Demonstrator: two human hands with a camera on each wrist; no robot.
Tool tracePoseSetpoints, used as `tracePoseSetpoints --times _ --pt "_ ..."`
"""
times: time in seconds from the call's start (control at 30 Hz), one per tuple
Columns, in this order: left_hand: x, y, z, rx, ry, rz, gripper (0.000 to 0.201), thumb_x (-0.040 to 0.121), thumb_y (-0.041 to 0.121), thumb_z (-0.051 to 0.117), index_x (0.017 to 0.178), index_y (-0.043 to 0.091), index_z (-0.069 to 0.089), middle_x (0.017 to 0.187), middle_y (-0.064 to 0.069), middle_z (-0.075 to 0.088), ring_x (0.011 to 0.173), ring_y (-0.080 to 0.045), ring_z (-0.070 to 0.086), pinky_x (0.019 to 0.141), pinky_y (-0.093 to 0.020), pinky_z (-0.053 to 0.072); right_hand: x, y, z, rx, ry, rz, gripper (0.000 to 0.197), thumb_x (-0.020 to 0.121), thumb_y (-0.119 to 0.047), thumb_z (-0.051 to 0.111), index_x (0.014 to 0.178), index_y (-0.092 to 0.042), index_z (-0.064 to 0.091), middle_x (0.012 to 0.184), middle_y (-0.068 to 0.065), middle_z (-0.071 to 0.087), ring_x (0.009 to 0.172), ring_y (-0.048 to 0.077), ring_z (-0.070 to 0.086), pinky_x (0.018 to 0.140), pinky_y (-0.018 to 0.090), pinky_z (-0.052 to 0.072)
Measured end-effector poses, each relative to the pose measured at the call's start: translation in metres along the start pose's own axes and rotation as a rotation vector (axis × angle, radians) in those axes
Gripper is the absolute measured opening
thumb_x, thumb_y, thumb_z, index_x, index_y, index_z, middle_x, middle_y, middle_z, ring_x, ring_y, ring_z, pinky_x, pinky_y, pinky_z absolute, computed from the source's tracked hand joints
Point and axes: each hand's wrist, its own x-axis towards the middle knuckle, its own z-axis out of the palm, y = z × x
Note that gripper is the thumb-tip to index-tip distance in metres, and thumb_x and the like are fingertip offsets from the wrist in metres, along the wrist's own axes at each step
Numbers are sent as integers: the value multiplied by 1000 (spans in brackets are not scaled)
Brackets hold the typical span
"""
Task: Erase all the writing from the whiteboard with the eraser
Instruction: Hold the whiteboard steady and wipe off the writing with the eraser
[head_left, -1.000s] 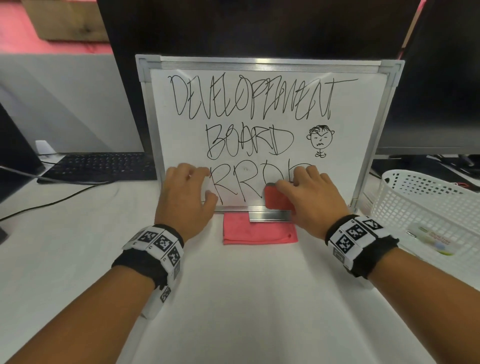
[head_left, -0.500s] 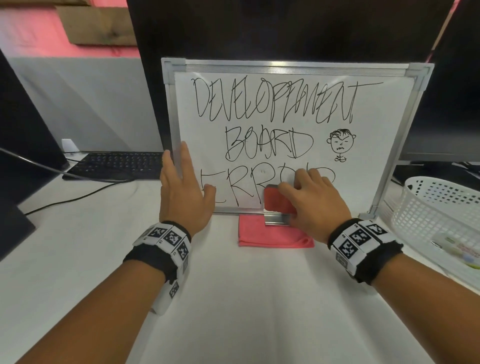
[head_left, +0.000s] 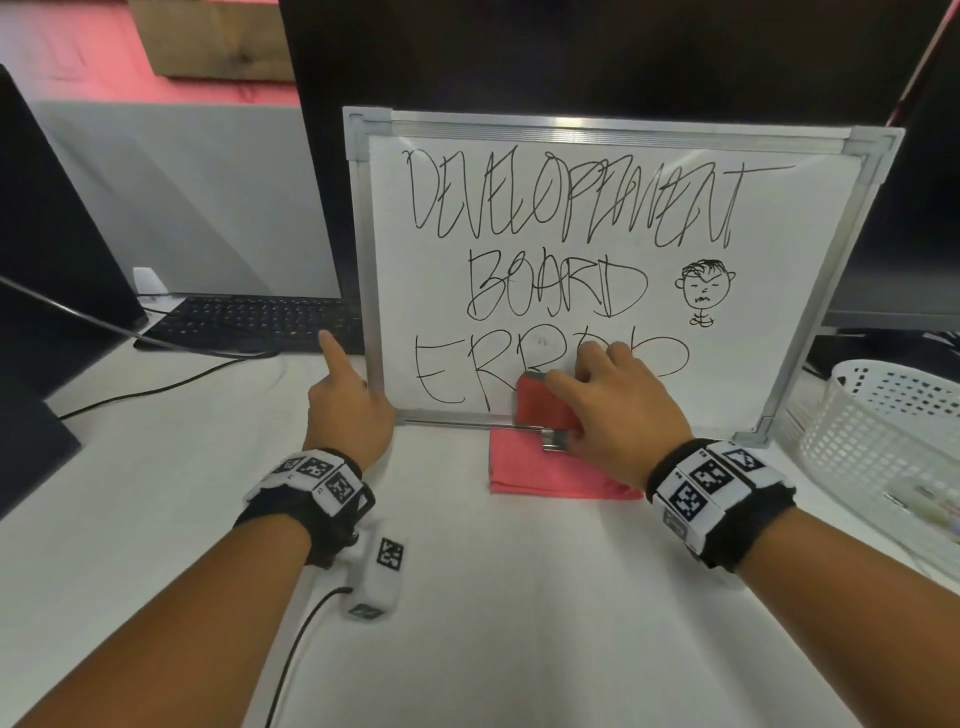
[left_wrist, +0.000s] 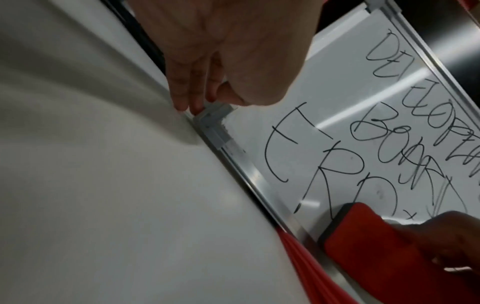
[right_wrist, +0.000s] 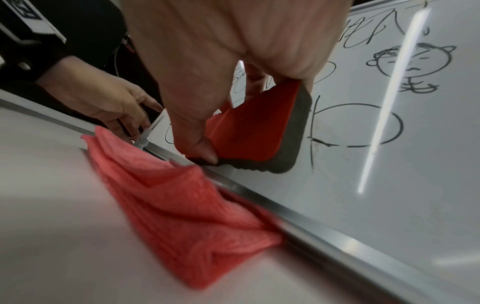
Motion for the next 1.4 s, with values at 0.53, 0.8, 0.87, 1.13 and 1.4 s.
tracePoseSetpoints --times 0.53,0.8,0.87,1.13,1.4 --pt "14 7 -15 222 -101 238 62 92 27 55 145 10 28 96 -18 62 83 -36 61 79 -50 56 7 -8 6 44 17 -40 64 54 -19 84 108 -25 50 90 10 50 79 33 48 61 41 45" --pt "17 6 -7 276 -76 197 65 98 17 47 153 10 14 101 -27 58 81 -38 57 71 -44 51 7 -7 5 31 16 -49 62 55 -18 81 105 -27 46 93 10 50 82 33 48 64 42 46" --pt "18 5 -6 272 -73 204 61 99 13 45 152 9 16 101 -25 56 82 -38 58 73 -44 50 1 1 2 14 1 -30 63 55 -24 84 105 -27 47 94 9 49 83 33 48 64 43 47" --pt "17 5 -4 277 -63 222 43 98 5 42 139 6 29 91 -20 55 78 -38 57 71 -48 51 15 -22 8 41 13 -39 55 55 -13 76 101 -24 49 93 10 49 80 32 46 61 37 35" --pt "17 6 -6 274 -72 237 45 97 4 42 140 7 28 90 -19 55 77 -36 57 69 -44 47 13 -19 9 52 16 -56 52 56 -13 76 99 -22 49 91 10 49 77 30 45 60 35 32"
